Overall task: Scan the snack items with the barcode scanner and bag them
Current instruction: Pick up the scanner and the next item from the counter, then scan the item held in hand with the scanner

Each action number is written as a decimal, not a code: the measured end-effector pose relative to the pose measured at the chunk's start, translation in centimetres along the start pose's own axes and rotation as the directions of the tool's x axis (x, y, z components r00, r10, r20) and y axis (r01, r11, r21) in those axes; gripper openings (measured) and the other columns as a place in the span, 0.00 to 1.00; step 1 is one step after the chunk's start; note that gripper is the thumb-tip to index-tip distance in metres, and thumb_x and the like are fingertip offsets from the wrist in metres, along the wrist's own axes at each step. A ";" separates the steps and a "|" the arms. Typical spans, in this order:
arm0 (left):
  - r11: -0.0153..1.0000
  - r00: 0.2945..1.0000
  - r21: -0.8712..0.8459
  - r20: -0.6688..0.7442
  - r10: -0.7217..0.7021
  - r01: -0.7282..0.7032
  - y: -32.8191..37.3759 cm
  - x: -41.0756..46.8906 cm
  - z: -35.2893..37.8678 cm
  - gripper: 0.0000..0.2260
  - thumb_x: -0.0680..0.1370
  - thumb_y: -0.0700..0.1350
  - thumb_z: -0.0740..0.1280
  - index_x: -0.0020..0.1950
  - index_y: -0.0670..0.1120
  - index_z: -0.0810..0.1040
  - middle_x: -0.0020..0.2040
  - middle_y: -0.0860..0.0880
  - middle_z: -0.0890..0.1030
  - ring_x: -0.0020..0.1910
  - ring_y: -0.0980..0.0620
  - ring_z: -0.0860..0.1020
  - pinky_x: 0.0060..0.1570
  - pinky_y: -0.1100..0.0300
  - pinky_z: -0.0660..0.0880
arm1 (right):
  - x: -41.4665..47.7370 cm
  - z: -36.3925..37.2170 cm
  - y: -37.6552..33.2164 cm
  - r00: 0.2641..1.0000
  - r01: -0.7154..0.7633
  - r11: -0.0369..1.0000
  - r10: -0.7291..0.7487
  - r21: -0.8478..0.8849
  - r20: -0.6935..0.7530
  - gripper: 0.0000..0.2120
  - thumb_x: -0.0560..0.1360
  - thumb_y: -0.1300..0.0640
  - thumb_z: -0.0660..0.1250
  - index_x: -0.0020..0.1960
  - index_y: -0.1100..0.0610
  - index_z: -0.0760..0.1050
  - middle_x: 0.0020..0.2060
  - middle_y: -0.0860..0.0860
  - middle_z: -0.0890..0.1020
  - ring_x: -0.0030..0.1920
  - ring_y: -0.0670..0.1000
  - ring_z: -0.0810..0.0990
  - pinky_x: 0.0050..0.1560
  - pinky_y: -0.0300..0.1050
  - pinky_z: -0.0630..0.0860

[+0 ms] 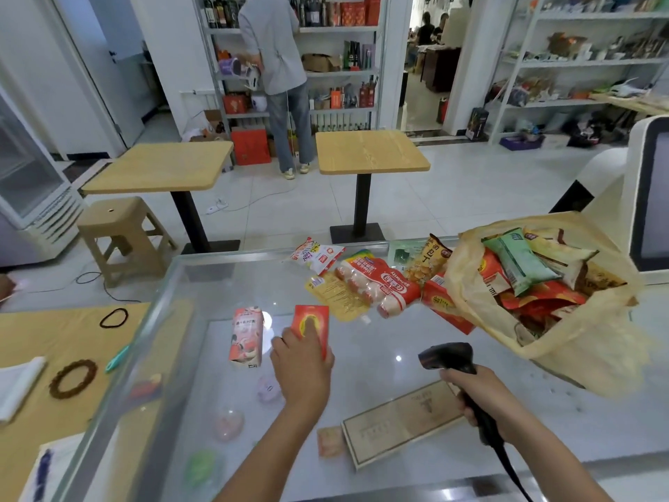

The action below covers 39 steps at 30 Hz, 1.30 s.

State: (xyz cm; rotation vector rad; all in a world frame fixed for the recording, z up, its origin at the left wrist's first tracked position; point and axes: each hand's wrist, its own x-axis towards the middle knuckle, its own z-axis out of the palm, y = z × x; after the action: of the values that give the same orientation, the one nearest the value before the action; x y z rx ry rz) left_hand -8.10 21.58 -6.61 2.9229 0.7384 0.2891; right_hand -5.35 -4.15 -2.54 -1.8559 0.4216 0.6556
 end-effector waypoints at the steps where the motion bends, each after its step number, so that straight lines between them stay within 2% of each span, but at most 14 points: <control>1: 0.998 0.998 -0.023 -0.019 0.061 -0.062 0.1 -1.2 -0.1 0.23 0.60 0.50 0.78 0.51 0.44 0.80 0.40 0.39 0.77 0.36 0.41 0.73 0.33 0.53 0.70 | 0.0 0.2 0.1 1.000 0.001 1.000 -0.001 0.002 -0.008 0.10 0.76 0.56 0.68 0.51 0.63 0.74 0.24 0.54 0.73 0.21 0.50 0.69 0.23 0.40 0.66; 5: 0.930 0.959 -0.241 -0.002 0.284 -0.276 0.7 -5.2 -0.1 0.24 0.63 0.52 0.77 0.57 0.50 0.78 0.48 0.45 0.79 0.40 0.45 0.72 0.34 0.55 0.73 | -0.1 0.8 0.4 1.000 0.006 1.000 -0.006 0.023 -0.028 0.09 0.76 0.57 0.67 0.50 0.63 0.74 0.24 0.55 0.73 0.20 0.50 0.69 0.23 0.40 0.66; 7: 0.845 0.952 -0.496 0.104 0.289 -0.202 1.0 -5.4 -1.3 0.20 0.73 0.54 0.70 0.65 0.54 0.73 0.57 0.51 0.77 0.50 0.47 0.71 0.45 0.57 0.73 | -0.2 1.0 0.6 0.999 0.011 0.999 -0.010 0.032 -0.038 0.10 0.76 0.57 0.67 0.50 0.64 0.74 0.24 0.55 0.72 0.21 0.50 0.69 0.23 0.40 0.66; 9: 0.710 0.938 -0.692 0.148 0.313 -0.128 1.2 -5.0 -1.4 0.14 0.79 0.54 0.62 0.64 0.55 0.75 0.57 0.53 0.79 0.50 0.52 0.75 0.50 0.58 0.74 | -0.2 1.1 0.6 0.999 0.013 0.999 -0.011 0.040 -0.048 0.10 0.76 0.57 0.67 0.50 0.64 0.74 0.24 0.55 0.73 0.21 0.50 0.69 0.23 0.40 0.66; 10: 0.710 0.933 -0.685 0.126 0.337 -0.164 1.3 -4.9 -1.5 0.13 0.80 0.55 0.58 0.60 0.55 0.78 0.53 0.53 0.81 0.47 0.53 0.77 0.48 0.57 0.76 | -0.2 1.2 0.6 0.999 0.012 0.999 -0.009 0.042 -0.053 0.10 0.76 0.57 0.68 0.50 0.64 0.74 0.24 0.55 0.73 0.21 0.50 0.69 0.23 0.40 0.66; 12: 0.802 0.951 -0.531 -0.026 0.308 -0.274 1.3 -4.9 -1.2 0.22 0.79 0.59 0.48 0.54 0.54 0.79 0.49 0.54 0.81 0.46 0.52 0.78 0.44 0.56 0.74 | -0.2 1.3 0.6 0.998 0.006 0.999 -0.004 0.042 -0.060 0.10 0.76 0.56 0.68 0.50 0.63 0.74 0.24 0.55 0.73 0.21 0.50 0.69 0.23 0.40 0.66; 14: 0.814 0.972 -0.533 -0.078 0.222 -0.229 1.3 -5.4 -0.6 0.29 0.76 0.63 0.43 0.64 0.53 0.75 0.58 0.52 0.77 0.54 0.51 0.76 0.50 0.56 0.72 | -0.2 1.4 0.7 0.998 0.005 0.999 -0.003 0.040 -0.062 0.10 0.76 0.56 0.68 0.50 0.63 0.74 0.24 0.55 0.73 0.21 0.50 0.69 0.23 0.40 0.66; 16: 0.778 0.977 -0.599 -0.034 0.212 -0.190 1.6 -6.3 0.1 0.35 0.74 0.71 0.39 0.71 0.53 0.65 0.65 0.52 0.69 0.59 0.53 0.72 0.54 0.59 0.71 | -0.3 1.4 0.6 0.998 0.005 0.999 -0.002 0.041 -0.064 0.11 0.76 0.56 0.68 0.51 0.64 0.74 0.24 0.55 0.73 0.20 0.50 0.69 0.23 0.40 0.66; 17: 0.759 0.968 -0.619 -0.010 0.249 -0.202 1.7 -6.8 0.2 0.38 0.72 0.74 0.40 0.72 0.53 0.63 0.65 0.53 0.67 0.60 0.55 0.71 0.54 0.61 0.72 | -0.3 1.4 0.6 0.998 0.004 0.999 -0.001 0.044 -0.063 0.11 0.76 0.56 0.68 0.51 0.64 0.74 0.24 0.55 0.73 0.20 0.50 0.69 0.23 0.40 0.66; 19: 0.729 0.948 -0.645 0.021 0.317 -0.229 1.8 -7.6 0.7 0.38 0.70 0.74 0.52 0.74 0.54 0.59 0.65 0.56 0.66 0.60 0.57 0.70 0.52 0.64 0.72 | -0.6 1.5 0.2 0.999 -0.004 0.998 0.007 0.055 -0.052 0.13 0.75 0.54 0.69 0.50 0.64 0.74 0.23 0.54 0.72 0.20 0.50 0.68 0.23 0.40 0.66; 22: 0.652 0.949 -0.729 0.013 0.316 -0.207 1.7 -7.2 0.9 0.27 0.74 0.54 0.68 0.69 0.63 0.60 0.61 0.66 0.68 0.58 0.63 0.71 0.50 0.72 0.70 | -1.6 1.4 -0.7 0.999 -0.040 0.998 0.041 0.040 -0.009 0.22 0.73 0.44 0.70 0.51 0.64 0.75 0.24 0.53 0.72 0.21 0.49 0.69 0.23 0.39 0.67; 24: 0.594 0.939 -0.779 0.018 0.343 -0.202 1.4 -5.8 1.0 0.25 0.74 0.49 0.70 0.64 0.66 0.62 0.58 0.70 0.69 0.56 0.65 0.72 0.50 0.73 0.71 | -2.6 1.2 -1.8 0.998 -0.057 0.998 0.056 0.003 0.031 0.28 0.72 0.37 0.66 0.52 0.63 0.75 0.24 0.52 0.71 0.21 0.48 0.68 0.23 0.39 0.66; 28: 0.565 0.906 -0.806 0.093 0.413 -0.175 1.3 -3.8 0.5 0.21 0.74 0.52 0.70 0.62 0.63 0.64 0.55 0.70 0.70 0.54 0.63 0.74 0.52 0.63 0.76 | -5.3 -0.1 -4.9 0.994 -0.064 0.998 0.063 0.010 0.088 0.36 0.72 0.29 0.56 0.53 0.63 0.75 0.24 0.52 0.70 0.21 0.48 0.67 0.21 0.36 0.64; 39: 0.605 0.896 -0.771 0.108 0.430 -0.198 1.8 -3.3 0.5 0.24 0.74 0.47 0.72 0.61 0.62 0.62 0.56 0.63 0.72 0.54 0.61 0.73 0.51 0.68 0.73 | -11.7 -3.3 -10.4 0.988 0.038 0.997 -0.028 -0.060 0.155 0.40 0.67 0.26 0.56 0.54 0.63 0.75 0.24 0.52 0.68 0.21 0.48 0.64 0.20 0.37 0.61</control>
State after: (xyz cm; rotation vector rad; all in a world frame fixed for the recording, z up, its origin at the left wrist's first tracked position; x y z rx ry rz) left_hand -10.01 18.36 -7.31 2.1808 -0.0064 0.1380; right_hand -7.82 -3.67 13.20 -1.8523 0.2713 0.7910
